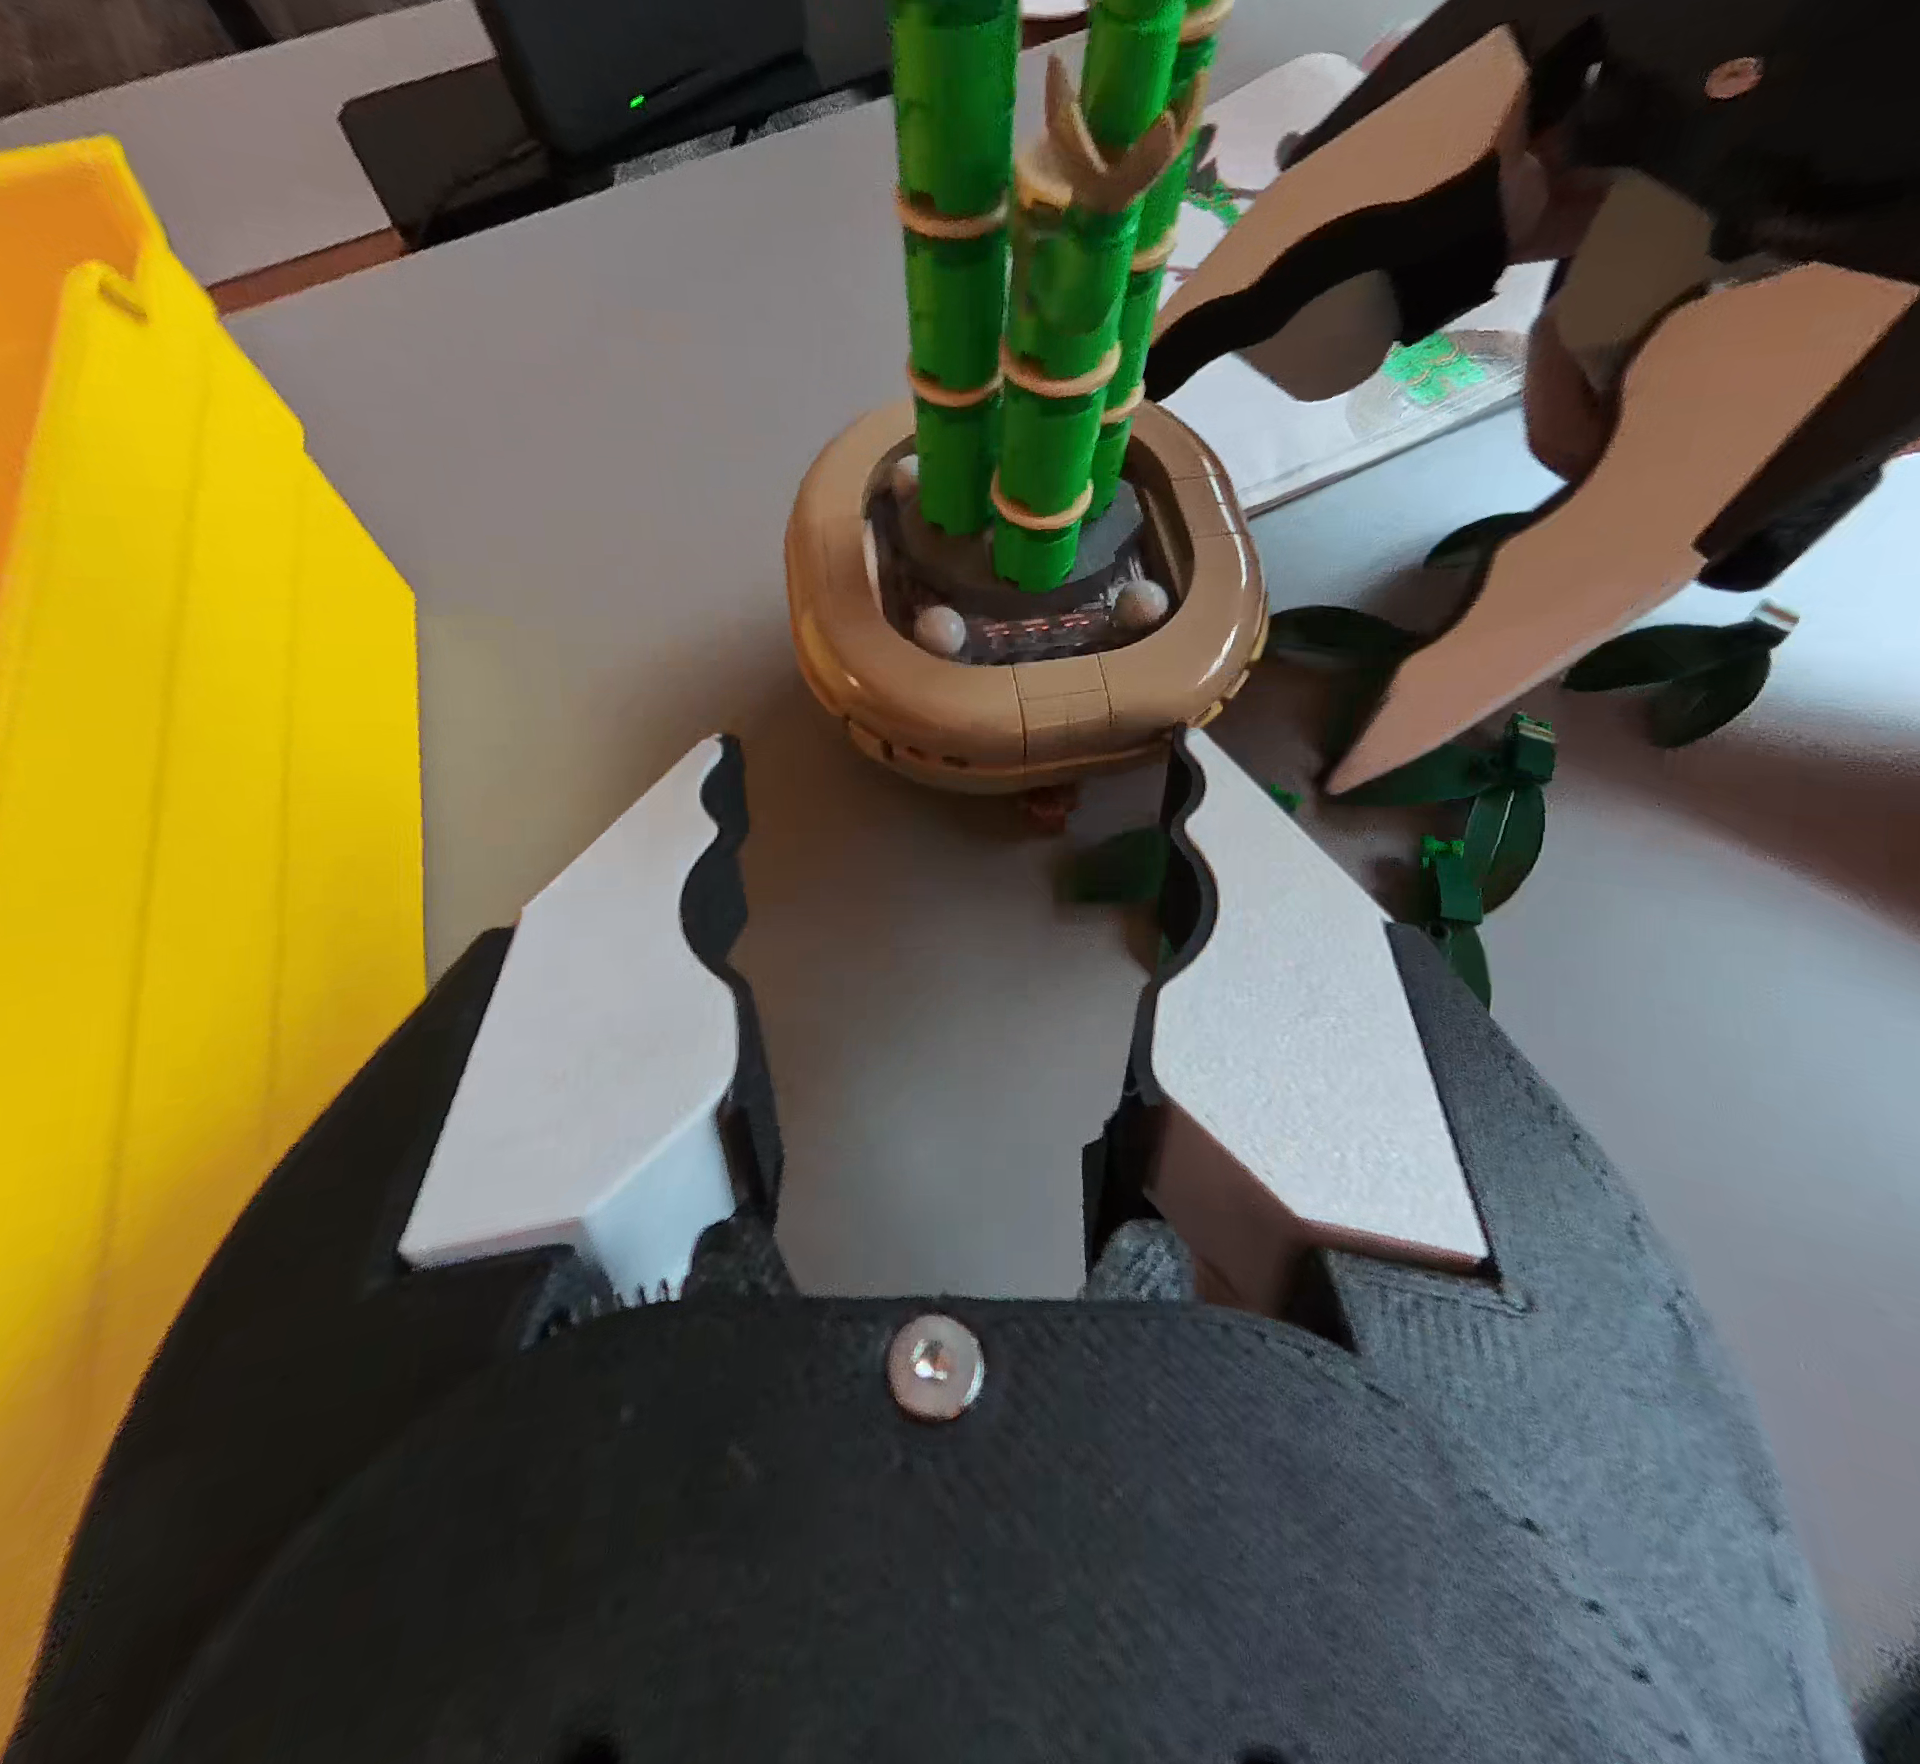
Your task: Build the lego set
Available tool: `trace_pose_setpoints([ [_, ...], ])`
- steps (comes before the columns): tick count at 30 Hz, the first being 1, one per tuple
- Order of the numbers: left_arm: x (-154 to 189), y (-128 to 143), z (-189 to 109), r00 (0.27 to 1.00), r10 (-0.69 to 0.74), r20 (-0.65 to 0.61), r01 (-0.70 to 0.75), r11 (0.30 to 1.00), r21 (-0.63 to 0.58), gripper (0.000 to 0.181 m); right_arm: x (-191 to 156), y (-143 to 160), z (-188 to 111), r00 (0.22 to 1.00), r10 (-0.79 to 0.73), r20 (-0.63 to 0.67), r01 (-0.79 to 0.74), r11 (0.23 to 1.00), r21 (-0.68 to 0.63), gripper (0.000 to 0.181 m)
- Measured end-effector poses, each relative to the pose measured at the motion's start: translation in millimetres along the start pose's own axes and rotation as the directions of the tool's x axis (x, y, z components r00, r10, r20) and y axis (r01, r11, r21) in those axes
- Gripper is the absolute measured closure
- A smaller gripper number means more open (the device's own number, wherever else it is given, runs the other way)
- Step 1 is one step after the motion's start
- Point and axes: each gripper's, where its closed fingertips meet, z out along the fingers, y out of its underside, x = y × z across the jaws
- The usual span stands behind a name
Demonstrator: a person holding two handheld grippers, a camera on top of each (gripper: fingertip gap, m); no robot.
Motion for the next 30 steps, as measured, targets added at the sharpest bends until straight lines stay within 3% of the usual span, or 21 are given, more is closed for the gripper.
trace_pose_setpoints([
  [3, -2, 3, -14, 1.0, -0.02, 0.014, 0.02, 1.0, 0.018, 0.107, -5, 3, -7, 0.999, -0.036, 0.011, 0.037, 0.999, -0.027, 0.095],
  [8, 8, 6, -19, 0.999, -0.032, -0.02, 0.033, 0.999, 0.032, 0.114, 13, -17, -3, 1.0, -0.015, -0.004, 0.015, 0.996, 0.085, 0.081],
  [11, 17, 6, -10, 0.999, 0.009, -0.046, -0.008, 1.0, 0.023, 0.119, 11, -16, 7, 0.999, -0.028, 0.035, 0.026, 0.997, 0.066, 0.078],
  [14, 17, 6, -3, 0.999, 0.048, -0.022, -0.047, 0.999, 0.017, 0.117, 7, -10, 9, 0.998, -0.049, 0.04, 0.047, 0.998, 0.044, 0.087],
  [20, 4, 7, -2, 1.0, -0.013, -0.028, 0.013, 1.0, -0.005, 0.112, 1, 2, -4, 0.999, -0.031, -0.009, 0.031, 0.999, -0.021, 0.084],
  [25, -14, 8, -11, 0.996, -0.081, 0.022, 0.08, 0.996, 0.034, 0.123, -5, 4, -19, 0.999, -0.008, 0.043, 0.009, 1.0, -0.024, 0.105],
  [30, 0, 1, -9, 0.996, -0.077, -0.04, 0.079, 0.995, 0.058, 0.122, 13, -8, -16, 1.0, 0.031, 0.002, -0.031, 0.996, 0.084, 0.088],
])
